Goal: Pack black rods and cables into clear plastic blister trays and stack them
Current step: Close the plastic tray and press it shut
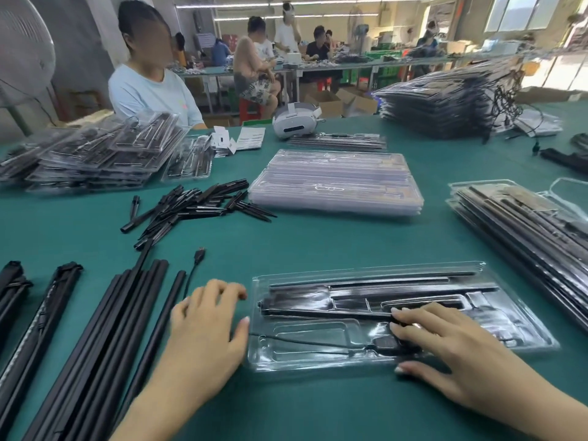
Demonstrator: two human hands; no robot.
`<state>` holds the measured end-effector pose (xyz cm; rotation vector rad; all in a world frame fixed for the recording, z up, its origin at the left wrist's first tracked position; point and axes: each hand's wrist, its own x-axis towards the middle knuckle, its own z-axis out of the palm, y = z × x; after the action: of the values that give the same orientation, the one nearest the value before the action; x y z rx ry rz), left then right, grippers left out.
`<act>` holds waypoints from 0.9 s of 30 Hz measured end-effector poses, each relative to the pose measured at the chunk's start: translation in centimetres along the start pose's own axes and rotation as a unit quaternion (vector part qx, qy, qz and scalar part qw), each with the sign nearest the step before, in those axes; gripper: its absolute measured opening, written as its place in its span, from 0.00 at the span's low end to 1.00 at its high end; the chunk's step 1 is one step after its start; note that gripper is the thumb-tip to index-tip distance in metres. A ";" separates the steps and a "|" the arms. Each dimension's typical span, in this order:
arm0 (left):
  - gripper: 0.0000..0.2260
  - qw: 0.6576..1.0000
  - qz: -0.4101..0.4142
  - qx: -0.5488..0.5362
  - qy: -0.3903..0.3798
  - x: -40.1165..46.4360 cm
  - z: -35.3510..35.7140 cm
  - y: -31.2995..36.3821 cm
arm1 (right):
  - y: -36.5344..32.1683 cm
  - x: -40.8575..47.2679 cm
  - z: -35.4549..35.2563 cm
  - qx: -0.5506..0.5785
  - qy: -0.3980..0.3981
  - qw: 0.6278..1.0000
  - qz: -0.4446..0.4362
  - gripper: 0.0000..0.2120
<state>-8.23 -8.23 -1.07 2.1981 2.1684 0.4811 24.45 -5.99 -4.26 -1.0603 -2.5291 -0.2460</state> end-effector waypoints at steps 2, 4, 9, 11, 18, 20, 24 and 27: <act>0.15 0.995 0.094 -0.017 0.041 0.0 -0.1 2.8 | 0.1 0.2 -0.2 0.001 -0.018 1.000 -0.010 0.21; 0.23 0.976 0.215 -0.029 0.002 0.2 0.6 6.4 | 0.3 0.6 -0.4 0.000 -0.044 0.999 -0.019 0.21; 0.24 0.958 0.272 -0.014 -0.084 3.0 5.0 10.9 | 1.4 1.0 -1.2 0.117 -0.100 0.988 0.017 0.20; 0.24 0.961 0.255 -0.006 -0.106 3.5 6.4 10.7 | 2.0 1.3 -1.7 0.229 -0.127 0.963 0.061 0.20; 0.29 0.960 0.258 0.001 -0.112 3.3 7.4 10.3 | 2.8 5.7 -1.8 0.150 -0.166 0.931 0.287 0.25; 0.28 0.959 0.255 0.000 -0.121 3.3 7.2 10.3 | 2.8 6.5 -1.2 0.110 -0.251 0.906 0.323 0.40; 0.26 0.957 0.252 -0.009 -0.141 3.5 7.0 10.5 | 3.4 7.7 -1.1 0.097 -0.341 0.880 0.315 0.50; 0.26 0.956 0.257 -0.020 -0.142 3.5 7.2 10.5 | 3.6 7.9 -1.1 0.100 -0.360 0.876 0.306 0.50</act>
<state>3.55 -3.79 -4.83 2.6076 1.4292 0.1874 22.32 1.29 0.02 -2.0652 -2.5092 0.6955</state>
